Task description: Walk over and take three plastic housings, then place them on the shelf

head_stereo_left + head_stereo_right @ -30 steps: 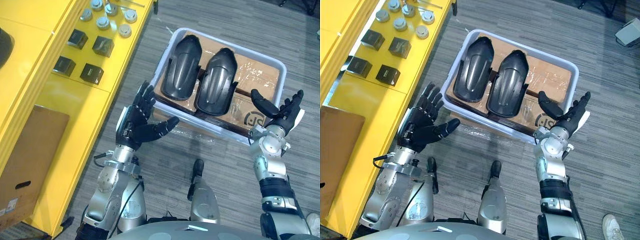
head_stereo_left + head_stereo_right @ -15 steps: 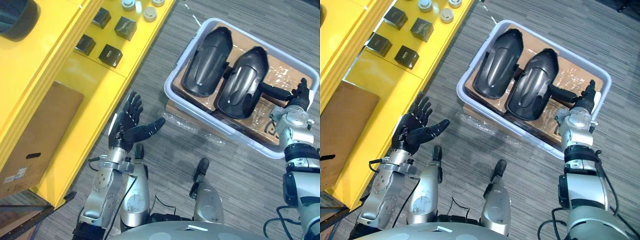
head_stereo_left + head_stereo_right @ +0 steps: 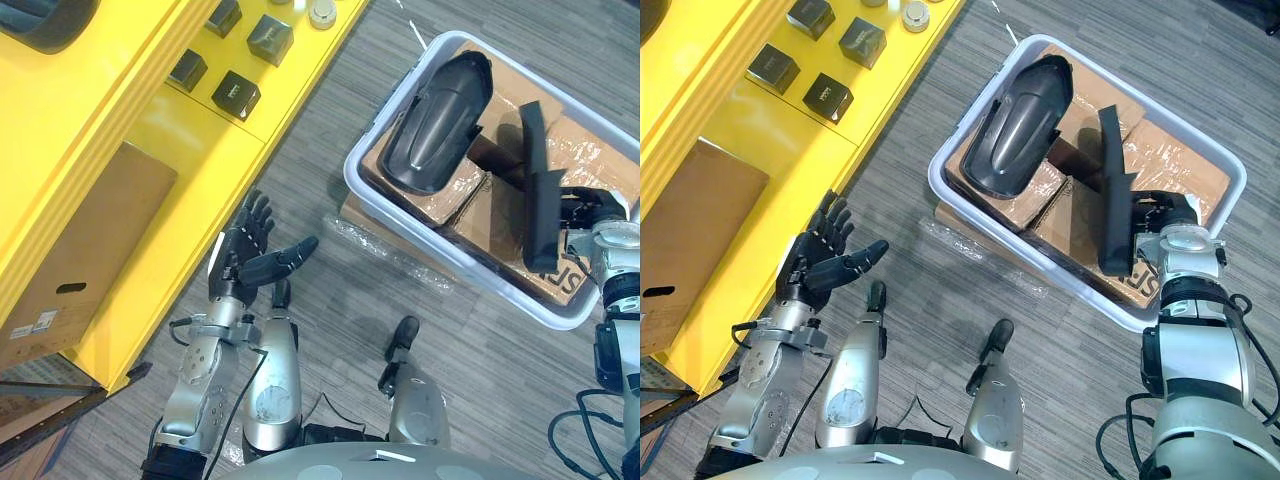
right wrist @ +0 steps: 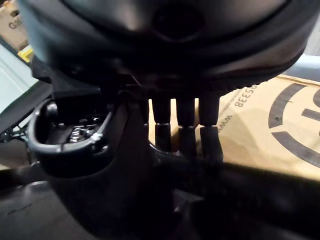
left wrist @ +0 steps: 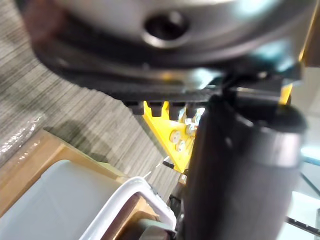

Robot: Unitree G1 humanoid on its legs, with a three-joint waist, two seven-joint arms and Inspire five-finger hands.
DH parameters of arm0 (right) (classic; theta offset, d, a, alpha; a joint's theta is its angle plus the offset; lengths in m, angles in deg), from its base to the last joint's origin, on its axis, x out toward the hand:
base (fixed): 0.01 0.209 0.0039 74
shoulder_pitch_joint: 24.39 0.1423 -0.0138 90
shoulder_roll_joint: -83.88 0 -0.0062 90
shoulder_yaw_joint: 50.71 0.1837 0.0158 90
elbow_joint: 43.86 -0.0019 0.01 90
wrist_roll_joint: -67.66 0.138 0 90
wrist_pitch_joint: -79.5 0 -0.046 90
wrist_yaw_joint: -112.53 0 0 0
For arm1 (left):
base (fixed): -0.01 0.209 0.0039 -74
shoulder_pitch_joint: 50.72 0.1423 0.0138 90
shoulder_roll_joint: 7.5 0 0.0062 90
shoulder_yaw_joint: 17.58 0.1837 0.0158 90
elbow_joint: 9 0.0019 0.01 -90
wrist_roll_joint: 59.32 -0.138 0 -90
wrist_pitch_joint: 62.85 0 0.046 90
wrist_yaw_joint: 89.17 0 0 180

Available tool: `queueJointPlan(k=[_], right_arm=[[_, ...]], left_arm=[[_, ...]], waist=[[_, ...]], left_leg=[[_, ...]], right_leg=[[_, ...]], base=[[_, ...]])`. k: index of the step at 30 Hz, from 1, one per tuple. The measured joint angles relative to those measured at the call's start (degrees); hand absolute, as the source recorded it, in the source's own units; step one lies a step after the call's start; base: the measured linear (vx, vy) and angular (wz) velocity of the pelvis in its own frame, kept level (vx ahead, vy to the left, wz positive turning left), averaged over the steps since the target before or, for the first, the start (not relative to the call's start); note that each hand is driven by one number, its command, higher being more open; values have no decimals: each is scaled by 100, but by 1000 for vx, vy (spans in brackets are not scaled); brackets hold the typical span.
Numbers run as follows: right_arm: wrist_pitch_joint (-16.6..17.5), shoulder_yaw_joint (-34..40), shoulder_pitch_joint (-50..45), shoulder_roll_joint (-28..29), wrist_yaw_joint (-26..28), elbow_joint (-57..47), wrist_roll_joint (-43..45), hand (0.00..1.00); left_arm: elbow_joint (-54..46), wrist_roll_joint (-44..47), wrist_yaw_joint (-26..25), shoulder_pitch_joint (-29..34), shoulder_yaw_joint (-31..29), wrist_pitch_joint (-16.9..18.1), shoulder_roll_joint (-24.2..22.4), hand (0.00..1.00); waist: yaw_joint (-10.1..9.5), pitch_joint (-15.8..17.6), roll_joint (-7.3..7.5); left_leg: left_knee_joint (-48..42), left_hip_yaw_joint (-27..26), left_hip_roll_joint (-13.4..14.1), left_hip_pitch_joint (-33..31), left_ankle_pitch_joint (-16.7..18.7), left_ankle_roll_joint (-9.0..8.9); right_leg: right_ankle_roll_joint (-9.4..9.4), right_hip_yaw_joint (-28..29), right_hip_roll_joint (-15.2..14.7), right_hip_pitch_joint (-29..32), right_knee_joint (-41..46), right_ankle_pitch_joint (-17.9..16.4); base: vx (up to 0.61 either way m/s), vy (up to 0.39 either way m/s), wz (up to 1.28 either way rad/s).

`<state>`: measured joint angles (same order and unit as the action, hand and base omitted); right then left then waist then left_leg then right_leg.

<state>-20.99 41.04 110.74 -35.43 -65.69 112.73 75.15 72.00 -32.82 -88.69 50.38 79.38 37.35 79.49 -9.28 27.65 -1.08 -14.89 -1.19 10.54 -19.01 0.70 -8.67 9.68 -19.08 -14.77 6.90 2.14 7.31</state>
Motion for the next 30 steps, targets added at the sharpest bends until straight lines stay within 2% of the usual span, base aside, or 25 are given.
queueJointPlan(k=[3, 6, 9, 13, 15, 18, 19, 22, 25, 26, 28, 29, 30], right_arm=[[-207, 146, -192, 43, -159, 22, -269, 0], [-411, 508, -424, 122, -472, 26, -274, 0], [-572, 789, -520, 165, -882, 25, -277, 0], [-595, 1084, -669, 166, -1392, -52, -277, 0], [-586, 1123, -893, 183, -1653, -430, -283, 0], [-429, 1128, -1263, 394, -2227, -1751, -724, 0], [-266, 1136, -1389, 503, -2436, -2227, -928, 0], [-44, 1232, -1763, 899, -2758, -3243, -1380, 0], [124, 1233, -2114, 1263, -2857, -3866, -1904, 0], [227, 1230, -2243, 1440, -2881, -4170, -2171, 0], [312, 1212, -2449, 1566, -2897, -4454, -2361, 0], [377, 1098, -2604, 1722, -2902, -4605, -2593, 0], [389, 1040, -2697, 1778, -2902, -4693, -2704, 0]], left_arm=[[-239, -144, 23, 72, -22, 4, 140, 100], [-461, -217, 24, 89, -202, 4, 267, 100], [-526, -206, 34, 75, -509, 22, 425, 100], [-690, -134, 178, 118, -802, 106, 516, 100], [-825, -131, 334, 137, -829, 148, 525, 100], [-1026, 87, 732, 8, -826, 159, 530, 100], [-1069, 86, 799, -101, -762, 156, 530, 100], [-1108, 93, 999, -363, -531, -105, 466, 100], [-1113, 154, 1119, -593, -282, -628, 354, 100], [-1099, 271, 1197, -717, -157, -929, 277, 100], [-953, 297, 1253, -857, 73, -1168, 236, 100], [-797, 324, 1246, -899, 289, -1429, 193, 100], [-715, 344, 1242, -900, 384, -1492, 149, 100]], waist=[[-65, 7, 13], [-142, 28, 53], [-139, 41, 77], [-117, 41, 83], [-117, 34, 87], [31, 13, 100], [96, -45, 114], [221, -355, 158], [305, -652, 209], [342, -683, 221], [364, -829, 218], [448, -1004, 253], [473, -1079, 267]], left_leg=[[75, 77, 12, 84, -42, -10], [424, 86, 16, 275, -247, -32], [821, 35, 15, 521, -476, -50], [1437, -102, 20, 913, -809, -47], [1626, -176, 20, 1077, -889, -42], [1846, -314, 20, 1366, -971, -36], [1864, -333, 20, 1392, -973, -33], [1962, -417, 14, 1519, -1029, -29], [1965, -494, 6, 1638, -1028, -29], [1969, -539, 7, 1759, -1009, -40], [1973, -557, 7, 1758, -1000, -48], [1979, -589, 8, 1764, -996, -49], [1979, -614, 8, 1765, -995, -49]], right_leg=[[-90, -120, 30, -123, 9, -68], [-178, -158, 36, -154, 69, -130], [-164, -150, 36, -201, 69, -179], [-118, -78, 36, -242, 74, -209], [-111, -19, 36, -270, 74, -205], [-88, 79, 34, -375, 69, -199], [-75, 87, 34, -385, 61, -198], [-65, 105, 21, -414, 62, -193], [-38, 108, 6, -524, 62, -215], [-29, 121, 3, -613, 60, -228], [-20, 127, -1, -600, 54, -232], [-16, 132, -1, -603, 31, -233], [-12, 136, -1, -610, -6, -229]], base=[[-31, -20, 14], [-30, -33, 8], [-35, -40, -1], [-28, -32, -9], [6, 0, -13], [13, 7, -15], [8, 5, -7], [32, -3, -9], [14, -6, -4], [-14, -7, -8], [-49, -5, -7], [-49, -4, -4], [-39, -2, -12]])
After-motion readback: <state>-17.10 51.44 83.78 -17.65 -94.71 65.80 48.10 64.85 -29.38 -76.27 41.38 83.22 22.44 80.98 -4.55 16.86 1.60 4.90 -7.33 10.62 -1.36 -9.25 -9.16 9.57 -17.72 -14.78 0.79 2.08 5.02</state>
